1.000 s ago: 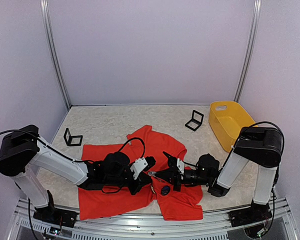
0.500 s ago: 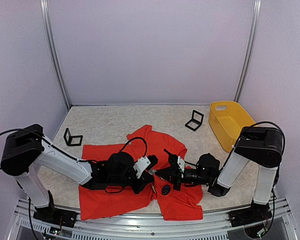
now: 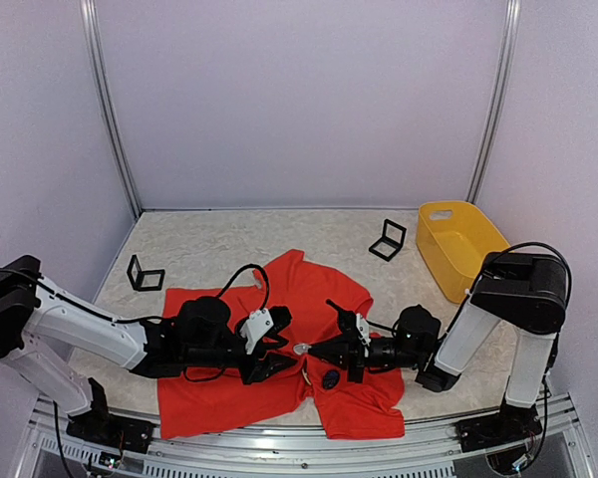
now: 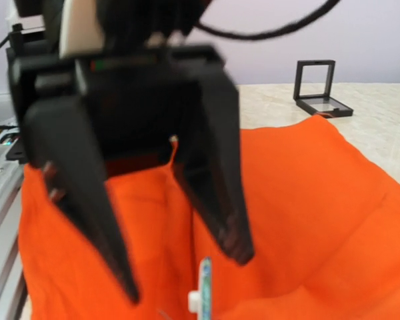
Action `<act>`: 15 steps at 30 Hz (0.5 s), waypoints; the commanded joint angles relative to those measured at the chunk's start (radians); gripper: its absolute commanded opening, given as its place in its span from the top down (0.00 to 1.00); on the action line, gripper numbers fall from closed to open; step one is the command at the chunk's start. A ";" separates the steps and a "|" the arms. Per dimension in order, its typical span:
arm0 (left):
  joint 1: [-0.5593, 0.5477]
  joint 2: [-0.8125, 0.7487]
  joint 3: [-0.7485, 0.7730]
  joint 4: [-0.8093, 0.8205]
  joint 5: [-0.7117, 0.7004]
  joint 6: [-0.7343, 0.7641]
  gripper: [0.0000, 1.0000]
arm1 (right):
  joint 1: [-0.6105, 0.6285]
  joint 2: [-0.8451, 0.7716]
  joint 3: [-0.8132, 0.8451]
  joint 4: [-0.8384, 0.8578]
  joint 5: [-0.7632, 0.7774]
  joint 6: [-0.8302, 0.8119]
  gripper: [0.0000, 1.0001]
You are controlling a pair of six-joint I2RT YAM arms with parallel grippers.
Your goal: Pin the brooch onto the clothing
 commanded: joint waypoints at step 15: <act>0.048 0.025 0.074 -0.022 0.151 0.108 0.96 | -0.009 -0.022 0.025 -0.011 -0.089 -0.019 1.00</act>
